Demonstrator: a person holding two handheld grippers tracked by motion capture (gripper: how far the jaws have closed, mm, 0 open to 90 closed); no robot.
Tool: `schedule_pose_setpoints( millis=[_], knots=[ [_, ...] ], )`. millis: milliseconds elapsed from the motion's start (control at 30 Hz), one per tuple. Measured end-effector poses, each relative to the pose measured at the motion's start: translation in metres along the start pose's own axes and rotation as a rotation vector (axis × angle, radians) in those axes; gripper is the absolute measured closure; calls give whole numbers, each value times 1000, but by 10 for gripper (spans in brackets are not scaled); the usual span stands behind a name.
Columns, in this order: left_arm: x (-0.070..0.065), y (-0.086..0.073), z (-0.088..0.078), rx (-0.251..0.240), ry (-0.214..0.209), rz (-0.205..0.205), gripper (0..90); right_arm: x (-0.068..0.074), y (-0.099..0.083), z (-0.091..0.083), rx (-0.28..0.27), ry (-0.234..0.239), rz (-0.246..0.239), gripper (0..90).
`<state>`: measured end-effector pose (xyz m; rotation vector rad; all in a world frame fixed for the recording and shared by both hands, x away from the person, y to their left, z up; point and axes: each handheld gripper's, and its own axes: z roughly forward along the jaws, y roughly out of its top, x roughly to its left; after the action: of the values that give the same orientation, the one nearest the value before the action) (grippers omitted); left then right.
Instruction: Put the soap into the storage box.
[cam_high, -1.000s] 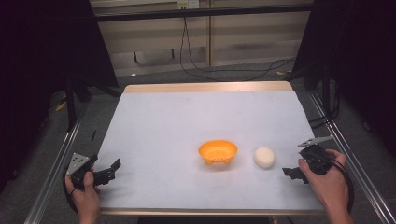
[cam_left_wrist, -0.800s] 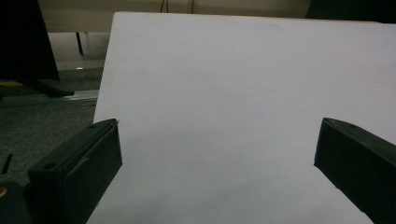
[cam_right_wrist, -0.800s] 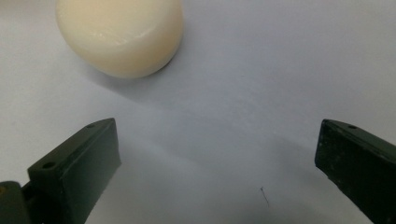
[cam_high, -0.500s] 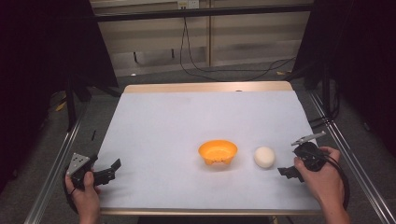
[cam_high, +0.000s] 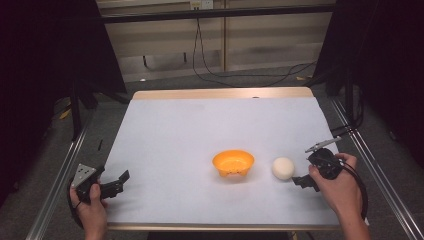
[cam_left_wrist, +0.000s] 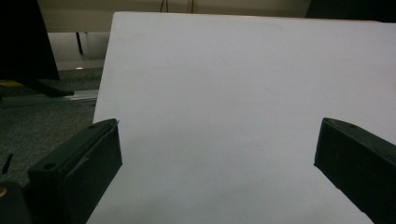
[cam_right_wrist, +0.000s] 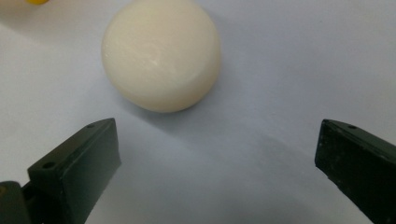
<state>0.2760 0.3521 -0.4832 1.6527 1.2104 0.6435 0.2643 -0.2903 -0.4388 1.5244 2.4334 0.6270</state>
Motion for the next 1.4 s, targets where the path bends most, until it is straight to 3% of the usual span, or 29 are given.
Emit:
schedule_pose_setpoints(
  millis=[833,967,1233,1400],
  knots=[
    [1,0,0,-2,-1,-11,5,19,29,13,8,49,-41,5],
    [1,0,0,0,-1,-11,5,23,34,15,10,72,-33,36],
    [1,0,0,4,1,-7,5,24,40,23,36,26,-15,90],
    [1,0,0,0,-1,-12,5,24,44,28,48,29,-4,201]
  ],
)
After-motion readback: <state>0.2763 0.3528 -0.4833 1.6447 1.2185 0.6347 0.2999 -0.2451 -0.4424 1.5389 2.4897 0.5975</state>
